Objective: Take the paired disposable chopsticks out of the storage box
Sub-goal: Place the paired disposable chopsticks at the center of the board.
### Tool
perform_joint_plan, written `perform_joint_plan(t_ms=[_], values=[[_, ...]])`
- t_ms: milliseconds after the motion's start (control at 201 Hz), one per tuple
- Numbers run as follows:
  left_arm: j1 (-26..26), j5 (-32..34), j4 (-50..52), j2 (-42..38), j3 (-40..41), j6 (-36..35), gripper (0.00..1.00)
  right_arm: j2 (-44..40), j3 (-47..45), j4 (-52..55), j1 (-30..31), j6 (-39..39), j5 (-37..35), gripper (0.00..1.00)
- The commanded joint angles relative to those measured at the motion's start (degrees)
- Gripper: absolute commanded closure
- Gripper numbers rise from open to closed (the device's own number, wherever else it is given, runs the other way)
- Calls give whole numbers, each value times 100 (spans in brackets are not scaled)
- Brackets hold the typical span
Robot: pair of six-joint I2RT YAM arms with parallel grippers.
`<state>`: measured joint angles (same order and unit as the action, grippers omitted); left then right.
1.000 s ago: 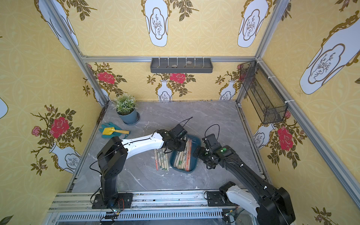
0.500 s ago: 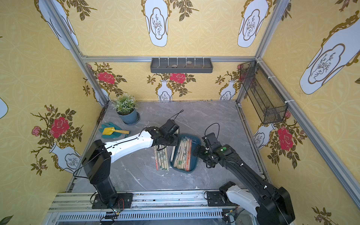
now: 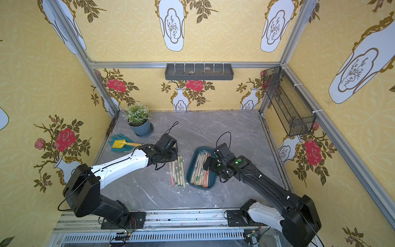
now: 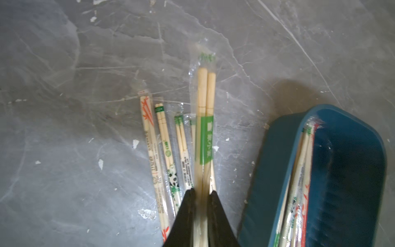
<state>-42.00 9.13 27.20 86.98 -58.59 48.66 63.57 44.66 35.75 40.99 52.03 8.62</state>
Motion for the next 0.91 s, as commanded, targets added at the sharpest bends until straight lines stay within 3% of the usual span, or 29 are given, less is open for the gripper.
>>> perform_joint_plan(t_ms=[0, 294, 906], values=[[148, 80, -183, -99, 323, 143, 100, 113, 84, -237, 115, 105, -150, 2], [507, -117, -638, -92, 1063, 231, 98, 208, 61, -256, 212, 202, -212, 2], [526, -411, -1155, 476, 1252, 411, 95, 279, 99, -139, 218, 198, -296, 3]])
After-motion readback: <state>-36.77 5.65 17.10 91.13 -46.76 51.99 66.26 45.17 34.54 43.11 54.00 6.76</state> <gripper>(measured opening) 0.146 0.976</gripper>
